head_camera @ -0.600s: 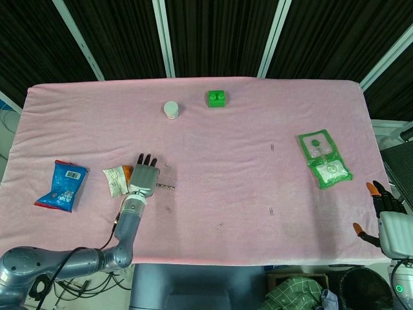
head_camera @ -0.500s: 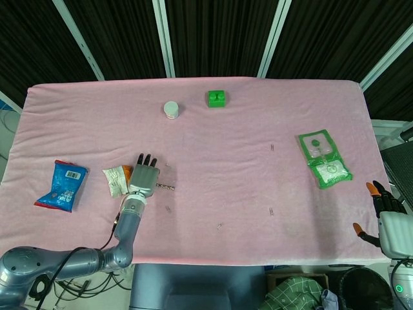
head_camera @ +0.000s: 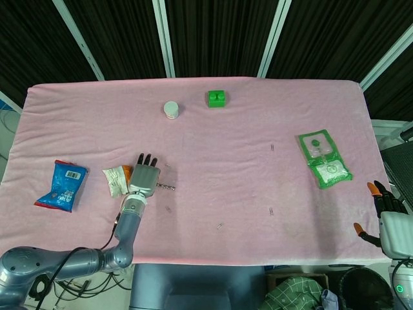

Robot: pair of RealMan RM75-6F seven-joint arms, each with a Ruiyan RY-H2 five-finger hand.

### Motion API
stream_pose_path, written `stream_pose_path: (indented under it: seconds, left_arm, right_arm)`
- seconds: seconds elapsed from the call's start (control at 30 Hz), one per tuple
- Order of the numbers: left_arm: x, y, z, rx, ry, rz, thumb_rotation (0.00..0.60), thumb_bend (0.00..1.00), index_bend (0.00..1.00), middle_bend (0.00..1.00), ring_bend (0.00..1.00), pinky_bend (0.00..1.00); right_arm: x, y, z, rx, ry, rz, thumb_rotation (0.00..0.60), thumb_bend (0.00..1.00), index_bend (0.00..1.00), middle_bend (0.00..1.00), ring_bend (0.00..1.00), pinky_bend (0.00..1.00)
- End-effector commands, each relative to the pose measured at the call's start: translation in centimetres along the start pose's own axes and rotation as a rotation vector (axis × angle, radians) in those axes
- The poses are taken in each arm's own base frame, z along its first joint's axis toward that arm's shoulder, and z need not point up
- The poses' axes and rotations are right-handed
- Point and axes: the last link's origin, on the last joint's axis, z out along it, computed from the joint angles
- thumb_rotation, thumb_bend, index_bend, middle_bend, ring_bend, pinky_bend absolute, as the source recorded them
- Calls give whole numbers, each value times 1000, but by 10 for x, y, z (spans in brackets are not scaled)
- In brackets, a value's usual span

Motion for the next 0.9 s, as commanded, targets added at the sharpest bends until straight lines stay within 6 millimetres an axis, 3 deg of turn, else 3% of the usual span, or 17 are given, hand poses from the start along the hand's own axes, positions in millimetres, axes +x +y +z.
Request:
stream_pose_path:
  seconds: [0.03,0.47,0.9]
  left_arm:
    - [0,0,0,0,-1,2,600,415,586,144,0,0]
    - [0,0,0,-4,-1,2,600,442,591,144,0,0]
    - [13,-9,2,-26,51,23,600,473,606,144,0,0]
  right_arm:
    - [0,0,0,1,0,-1,600,135,0,32,120,210]
    - [0,0,0,0,2,2,600,136,0,32,120,210]
    - [1,0,-1,0,6,8,600,136,0,32,120,210]
